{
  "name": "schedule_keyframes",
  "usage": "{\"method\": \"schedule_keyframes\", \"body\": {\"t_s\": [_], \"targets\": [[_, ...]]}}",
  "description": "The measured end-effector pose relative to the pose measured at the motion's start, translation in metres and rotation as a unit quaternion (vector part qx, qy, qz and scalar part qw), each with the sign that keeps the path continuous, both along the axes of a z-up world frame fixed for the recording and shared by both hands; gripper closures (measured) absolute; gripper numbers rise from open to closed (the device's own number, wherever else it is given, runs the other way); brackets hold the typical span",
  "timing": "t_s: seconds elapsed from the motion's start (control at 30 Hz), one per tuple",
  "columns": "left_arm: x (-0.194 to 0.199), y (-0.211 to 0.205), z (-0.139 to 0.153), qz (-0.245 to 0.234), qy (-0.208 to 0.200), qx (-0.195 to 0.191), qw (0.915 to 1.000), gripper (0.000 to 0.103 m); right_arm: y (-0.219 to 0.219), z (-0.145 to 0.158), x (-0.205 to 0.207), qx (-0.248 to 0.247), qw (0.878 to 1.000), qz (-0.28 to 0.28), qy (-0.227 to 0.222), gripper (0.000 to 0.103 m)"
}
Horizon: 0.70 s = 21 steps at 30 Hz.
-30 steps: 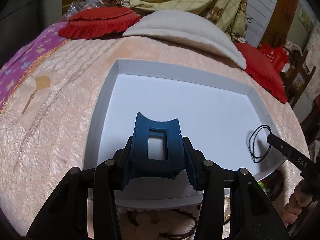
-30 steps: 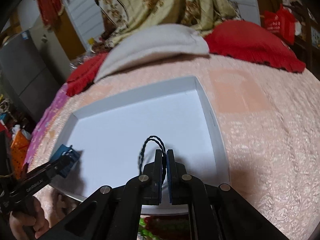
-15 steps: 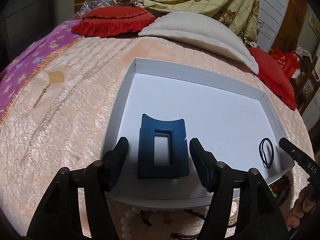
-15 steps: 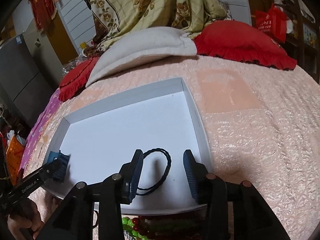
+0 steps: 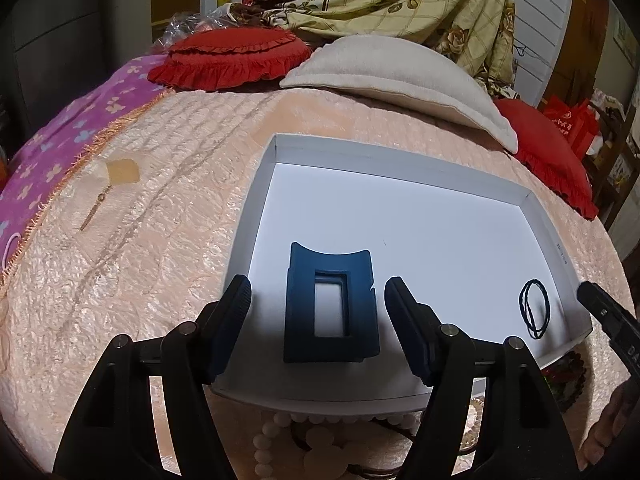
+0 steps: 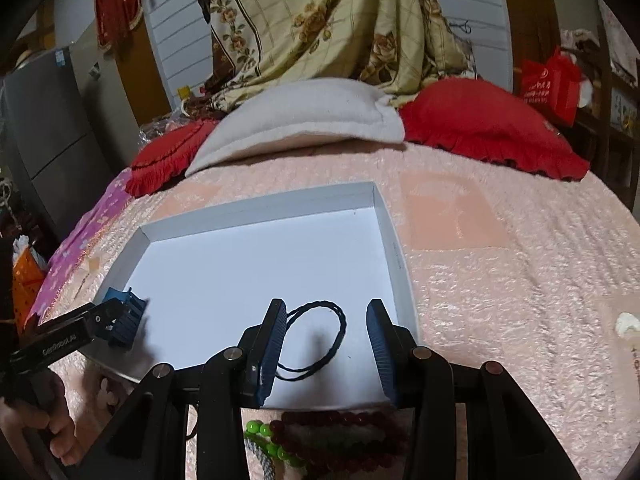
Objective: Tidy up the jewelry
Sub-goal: 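Move both tools back toward the remaining jewelry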
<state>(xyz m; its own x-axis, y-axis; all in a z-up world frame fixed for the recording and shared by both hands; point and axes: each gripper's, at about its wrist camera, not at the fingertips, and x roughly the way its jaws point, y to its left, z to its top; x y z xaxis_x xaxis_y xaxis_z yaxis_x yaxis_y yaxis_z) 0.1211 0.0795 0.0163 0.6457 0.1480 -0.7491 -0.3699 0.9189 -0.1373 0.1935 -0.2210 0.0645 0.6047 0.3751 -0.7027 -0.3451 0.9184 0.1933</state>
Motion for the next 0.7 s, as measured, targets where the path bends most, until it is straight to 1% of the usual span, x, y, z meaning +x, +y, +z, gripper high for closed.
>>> {"method": "schedule_keyframes", "body": {"t_s": [0.17, 0.3, 0.37, 0.57, 0.7], "targets": [[-0.008, 0.001, 0.007, -0.003, -0.015, -0.004, 0.9999, 0.033, -0.019, 0.004, -0.015, 0.007, 1.000, -0.016, -0.006, 0.063], [-0.025, 0.005, 0.018, -0.018, -0.044, -0.011, 0.9988, 0.034, -0.040, 0.000, -0.028, 0.013, 0.999, -0.033, 0.008, 0.063], [-0.035, 0.007, 0.021, -0.024, -0.052, -0.012, 0.9983, 0.033, -0.049, -0.001, -0.038, 0.018, 0.999, -0.035, 0.014, 0.063], [-0.076, 0.008, 0.024, -0.037, -0.056, -0.008, 0.9977, 0.033, -0.058, -0.002, -0.071, 0.029, 0.999, -0.021, 0.023, 0.063], [-0.112, 0.001, 0.013, -0.046, -0.039, -0.002, 0.9982, 0.033, -0.042, -0.007, -0.093, 0.022, 0.999, 0.015, 0.027, 0.063]]}}
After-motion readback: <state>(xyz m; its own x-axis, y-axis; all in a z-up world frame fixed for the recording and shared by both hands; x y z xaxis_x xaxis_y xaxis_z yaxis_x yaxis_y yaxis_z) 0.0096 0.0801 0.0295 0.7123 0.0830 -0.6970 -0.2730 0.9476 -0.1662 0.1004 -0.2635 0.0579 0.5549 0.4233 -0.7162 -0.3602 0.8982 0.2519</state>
